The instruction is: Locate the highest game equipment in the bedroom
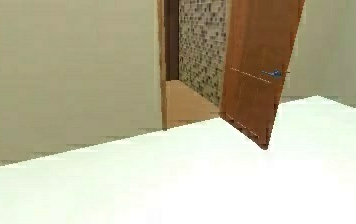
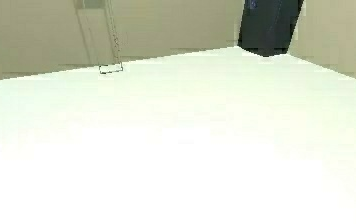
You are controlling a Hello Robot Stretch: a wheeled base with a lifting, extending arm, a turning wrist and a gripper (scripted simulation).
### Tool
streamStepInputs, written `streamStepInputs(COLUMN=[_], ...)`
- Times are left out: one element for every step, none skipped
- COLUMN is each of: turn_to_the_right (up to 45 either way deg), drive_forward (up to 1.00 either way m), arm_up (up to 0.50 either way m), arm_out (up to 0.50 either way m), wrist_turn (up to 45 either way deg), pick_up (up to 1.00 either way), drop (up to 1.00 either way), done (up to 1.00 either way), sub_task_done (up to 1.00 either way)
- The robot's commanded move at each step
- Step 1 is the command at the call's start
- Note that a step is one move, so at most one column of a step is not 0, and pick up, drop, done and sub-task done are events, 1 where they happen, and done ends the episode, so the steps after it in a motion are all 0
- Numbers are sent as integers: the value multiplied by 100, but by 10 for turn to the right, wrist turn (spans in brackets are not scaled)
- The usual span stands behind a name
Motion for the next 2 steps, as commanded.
streamStepInputs(turn_to_the_right=[30,0], drive_forward=[0,100], arm_up=[0,0], arm_out=[0,0], wrist_turn=[0,0], pick_up=[0,0], drop=[0,0], done=[0,0], sub_task_done=[0,0])
